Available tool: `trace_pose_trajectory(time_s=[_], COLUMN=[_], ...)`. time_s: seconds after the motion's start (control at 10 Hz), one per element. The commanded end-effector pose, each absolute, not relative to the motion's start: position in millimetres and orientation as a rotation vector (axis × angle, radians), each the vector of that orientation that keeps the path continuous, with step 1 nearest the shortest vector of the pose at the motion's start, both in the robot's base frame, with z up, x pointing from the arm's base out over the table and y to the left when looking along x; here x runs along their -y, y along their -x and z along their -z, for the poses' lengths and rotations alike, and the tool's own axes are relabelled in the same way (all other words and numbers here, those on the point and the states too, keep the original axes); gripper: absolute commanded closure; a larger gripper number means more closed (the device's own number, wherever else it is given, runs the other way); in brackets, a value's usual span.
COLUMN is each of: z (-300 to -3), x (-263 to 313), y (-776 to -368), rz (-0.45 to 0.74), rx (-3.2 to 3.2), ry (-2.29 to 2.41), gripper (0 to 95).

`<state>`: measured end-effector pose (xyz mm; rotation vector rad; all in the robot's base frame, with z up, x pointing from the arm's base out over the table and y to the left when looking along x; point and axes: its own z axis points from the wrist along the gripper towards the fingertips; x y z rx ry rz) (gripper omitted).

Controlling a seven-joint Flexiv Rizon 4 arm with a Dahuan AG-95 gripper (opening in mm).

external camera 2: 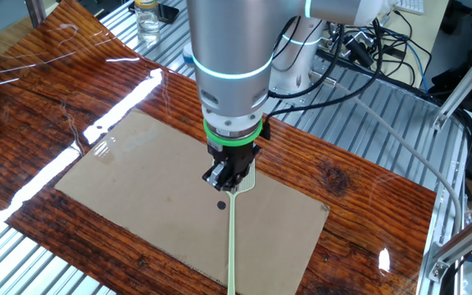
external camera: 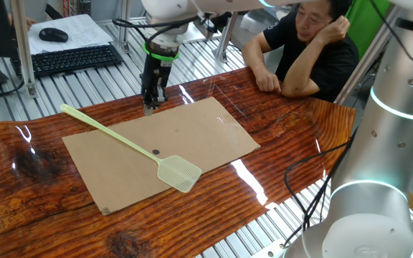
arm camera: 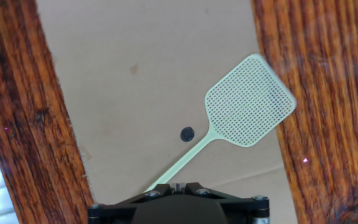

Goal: Swat with a flyswatter

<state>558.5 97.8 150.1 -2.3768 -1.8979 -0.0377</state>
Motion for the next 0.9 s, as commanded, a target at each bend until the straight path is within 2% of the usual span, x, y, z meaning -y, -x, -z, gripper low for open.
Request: trace_pose_trajectory(time_s=[0.1, 0.7, 0.9], z=[-149, -149, -146], x=[-99, -100, -110], y=[-562, -563, -576], rz=[-0.001, 0.011, 0.008], rx=[1.802, 1.689, 1.673], ry=[2.453, 2.53, 2.539], gripper=[95.0, 95.0, 95.0])
